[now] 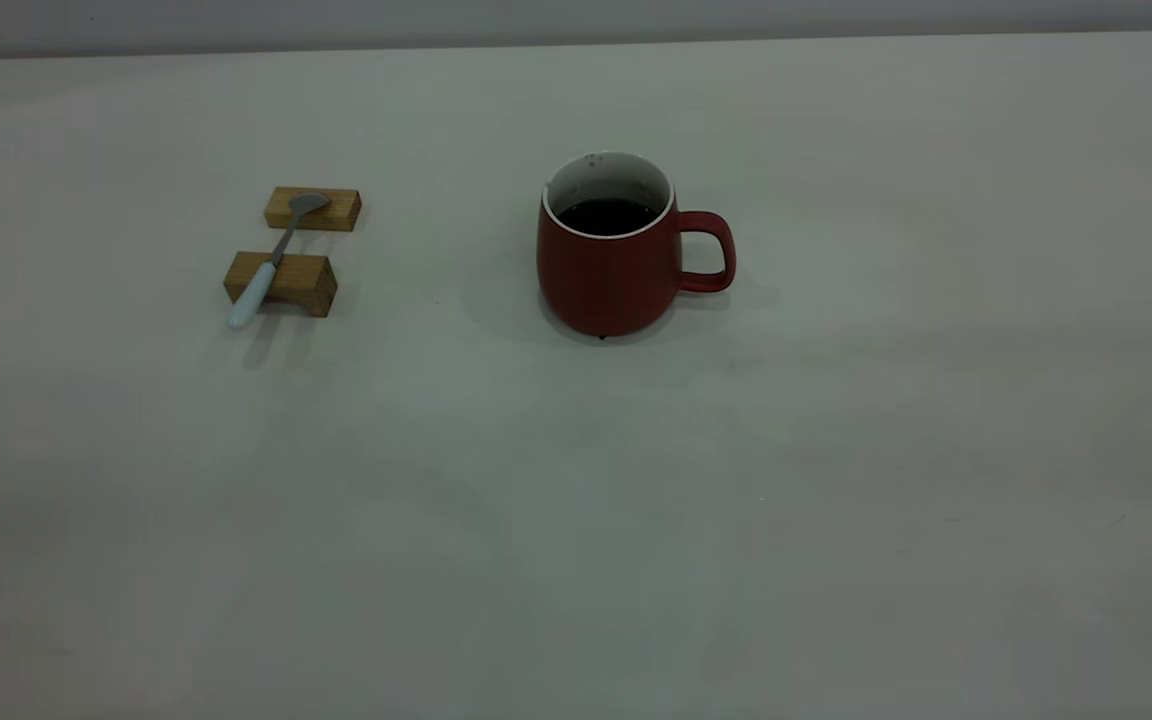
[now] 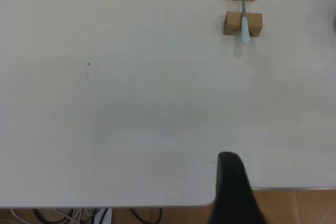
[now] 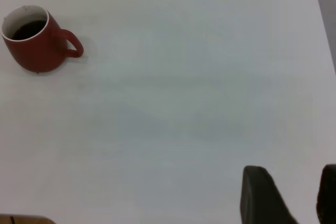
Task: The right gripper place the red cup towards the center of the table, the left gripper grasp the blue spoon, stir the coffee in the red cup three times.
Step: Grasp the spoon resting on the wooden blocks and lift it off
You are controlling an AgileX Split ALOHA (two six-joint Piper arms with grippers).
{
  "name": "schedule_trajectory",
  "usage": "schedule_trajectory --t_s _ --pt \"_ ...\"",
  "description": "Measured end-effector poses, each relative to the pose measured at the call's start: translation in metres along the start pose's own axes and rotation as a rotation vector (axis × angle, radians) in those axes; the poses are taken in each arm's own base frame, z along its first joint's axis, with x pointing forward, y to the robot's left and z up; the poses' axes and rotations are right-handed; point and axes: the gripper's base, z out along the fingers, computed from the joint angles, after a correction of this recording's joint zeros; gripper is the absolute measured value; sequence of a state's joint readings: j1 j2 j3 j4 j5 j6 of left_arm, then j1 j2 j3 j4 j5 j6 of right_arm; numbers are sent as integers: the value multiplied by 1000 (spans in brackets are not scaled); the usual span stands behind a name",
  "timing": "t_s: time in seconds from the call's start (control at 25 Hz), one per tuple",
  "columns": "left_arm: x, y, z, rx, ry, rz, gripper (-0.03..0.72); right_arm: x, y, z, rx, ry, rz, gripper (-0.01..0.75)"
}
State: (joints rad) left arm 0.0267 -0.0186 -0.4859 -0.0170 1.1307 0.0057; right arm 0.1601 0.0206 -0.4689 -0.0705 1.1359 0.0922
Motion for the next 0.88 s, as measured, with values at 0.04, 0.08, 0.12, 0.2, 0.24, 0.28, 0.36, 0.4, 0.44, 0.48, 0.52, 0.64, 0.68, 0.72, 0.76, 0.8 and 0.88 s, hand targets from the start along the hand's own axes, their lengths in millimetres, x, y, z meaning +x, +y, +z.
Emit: schedule_trajectory --t_s 0.04,0.08,0.12,0.2,0.24,0.28,0.36,0.4,0.44,0.48,0.52,0.64,0.68,0.72,0.76,0.8,0.88 --pt "0 0 0 0 0 0 544 0 0 0 0 0 0 304" --pt "0 0 0 -1 0 0 544 0 0 0 0 0 0 304" --pt "0 0 0 -3 0 1 544 0 0 0 0 0 0 304" --pt "0 1 0 -16 0 -1 544 0 0 0 0 0 0 304" --pt "0 2 0 -22 -1 -14 544 0 0 0 0 0 0 304" --pt "0 3 0 -33 -5 -29 544 0 0 0 0 0 0 304" --pt "-4 6 0 -68 -2 -60 544 0 0 0 0 0 0 304" --pt "-8 7 1 -80 -2 -72 544 0 0 0 0 0 0 304" --pt "-13 8 4 -85 9 -79 544 0 0 0 0 0 0 304" --pt "-18 8 7 -85 29 -82 544 0 0 0 0 0 0 304" --pt "-23 8 11 -85 39 -82 544 0 0 0 0 0 0 304" --pt "-42 7 29 -78 99 -78 545 0 0 0 0 0 0 304" --pt "-48 7 36 -76 110 -75 545 0 0 0 0 0 0 304" --pt "-54 7 43 -75 127 -73 547 0 0 0 0 0 0 304" --pt "-59 7 50 -75 147 -70 550 0 0 0 0 0 0 304" --pt "-65 7 58 -74 159 -68 554 0 0 0 0 0 0 304" --pt "-75 7 70 -72 184 -65 561 0 0 0 0 0 0 304"
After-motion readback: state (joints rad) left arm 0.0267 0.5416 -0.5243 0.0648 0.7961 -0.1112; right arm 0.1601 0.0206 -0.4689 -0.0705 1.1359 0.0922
